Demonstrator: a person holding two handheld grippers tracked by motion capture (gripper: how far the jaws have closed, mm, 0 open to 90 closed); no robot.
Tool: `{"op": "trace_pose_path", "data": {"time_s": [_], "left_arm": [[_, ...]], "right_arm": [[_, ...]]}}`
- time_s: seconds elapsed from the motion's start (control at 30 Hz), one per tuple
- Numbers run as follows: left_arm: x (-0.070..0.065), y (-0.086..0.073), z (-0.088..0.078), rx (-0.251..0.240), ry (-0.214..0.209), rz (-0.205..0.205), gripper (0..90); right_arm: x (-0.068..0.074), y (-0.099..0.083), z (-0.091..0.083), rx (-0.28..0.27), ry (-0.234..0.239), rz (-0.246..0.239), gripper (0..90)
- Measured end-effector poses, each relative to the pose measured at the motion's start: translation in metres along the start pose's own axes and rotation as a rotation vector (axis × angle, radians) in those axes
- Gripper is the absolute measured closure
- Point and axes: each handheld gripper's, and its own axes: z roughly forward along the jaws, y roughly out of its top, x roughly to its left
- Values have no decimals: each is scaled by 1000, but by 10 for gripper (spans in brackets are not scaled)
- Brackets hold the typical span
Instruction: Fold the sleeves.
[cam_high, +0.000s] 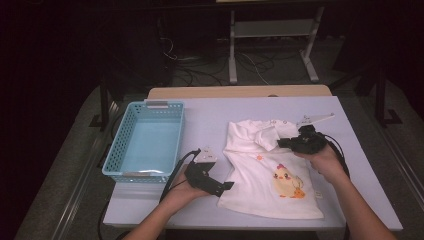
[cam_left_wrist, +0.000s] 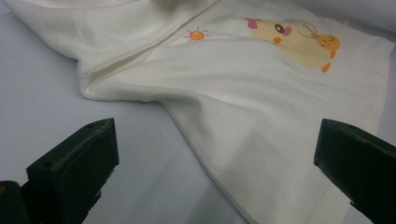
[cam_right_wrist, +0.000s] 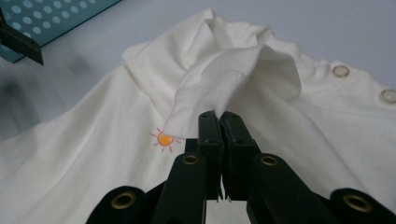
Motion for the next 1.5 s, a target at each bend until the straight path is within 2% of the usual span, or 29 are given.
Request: {"op": "trace_pose_path", "data": {"time_s": [0.27, 0.53, 0.73, 0.87, 1.0, 1.37, 1.43, 1.47, 1.5], "left_arm": [[2, 0, -1, -5, 4, -7, 0], [2, 0, -1, -5, 5, -11, 0], [2, 0, -1, -8, 3, -13, 0], [2, 0, -2, -9, 6, -14, 0], [3, 0, -2, -8, 6, -14, 0], [3, -1, -1, -4, 1, -13, 0], [3, -1, -1, -3, 0, -13, 0], [3, -1, -1, -2, -1, -12, 0], [3, -1, -1, -3, -2, -13, 0]], "right_arm": [[11, 26, 0, -39, -4, -56, 854], [22, 53, 13, -66, 14, -97, 855], [29, 70, 35, -60, 38, -111, 855], [36, 80, 53, -36, 63, -130, 854], [40, 87, 70, -14, 78, -126, 855], [37, 90, 123, 62, 83, -99, 848], [36, 90, 126, 65, 84, -96, 837], [36, 89, 129, 60, 77, -98, 733], [36, 89, 128, 54, 75, -97, 712]]}}
